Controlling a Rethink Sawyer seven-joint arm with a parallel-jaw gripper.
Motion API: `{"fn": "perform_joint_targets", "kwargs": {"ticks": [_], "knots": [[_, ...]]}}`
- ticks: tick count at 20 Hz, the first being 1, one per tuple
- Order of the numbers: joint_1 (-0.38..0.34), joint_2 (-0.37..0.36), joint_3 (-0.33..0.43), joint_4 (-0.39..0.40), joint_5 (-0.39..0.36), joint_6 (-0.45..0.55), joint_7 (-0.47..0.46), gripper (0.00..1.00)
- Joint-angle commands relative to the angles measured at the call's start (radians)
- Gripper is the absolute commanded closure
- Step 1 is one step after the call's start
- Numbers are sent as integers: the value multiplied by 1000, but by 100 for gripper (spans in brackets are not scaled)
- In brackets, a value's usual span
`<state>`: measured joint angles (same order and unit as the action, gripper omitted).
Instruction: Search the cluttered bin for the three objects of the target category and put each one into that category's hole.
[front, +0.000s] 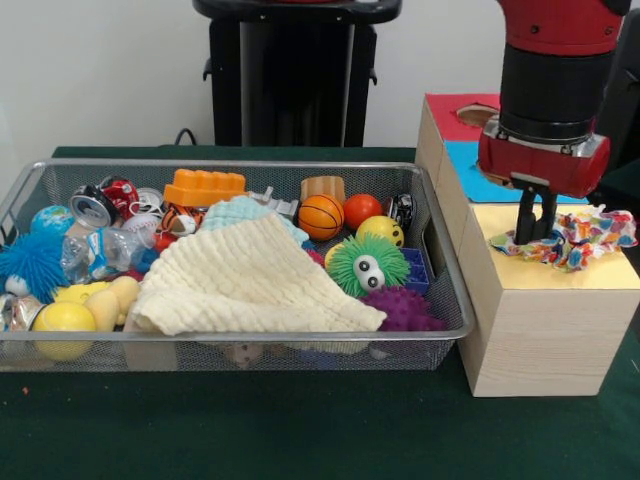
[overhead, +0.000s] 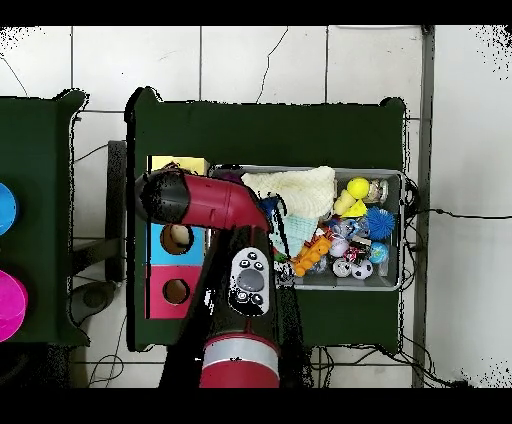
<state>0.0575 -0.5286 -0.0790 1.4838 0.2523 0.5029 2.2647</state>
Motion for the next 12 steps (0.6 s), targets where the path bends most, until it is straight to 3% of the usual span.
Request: {"fn": "perform_joint_targets", "kwargs": {"ticks": [1, 6, 12], "knots": [[-48, 92, 195, 132, 4, -77, 26, 100], [-94, 149, 245, 124, -22, -122, 3, 100], [-263, 219, 473, 198, -43, -267, -61, 100]]}}
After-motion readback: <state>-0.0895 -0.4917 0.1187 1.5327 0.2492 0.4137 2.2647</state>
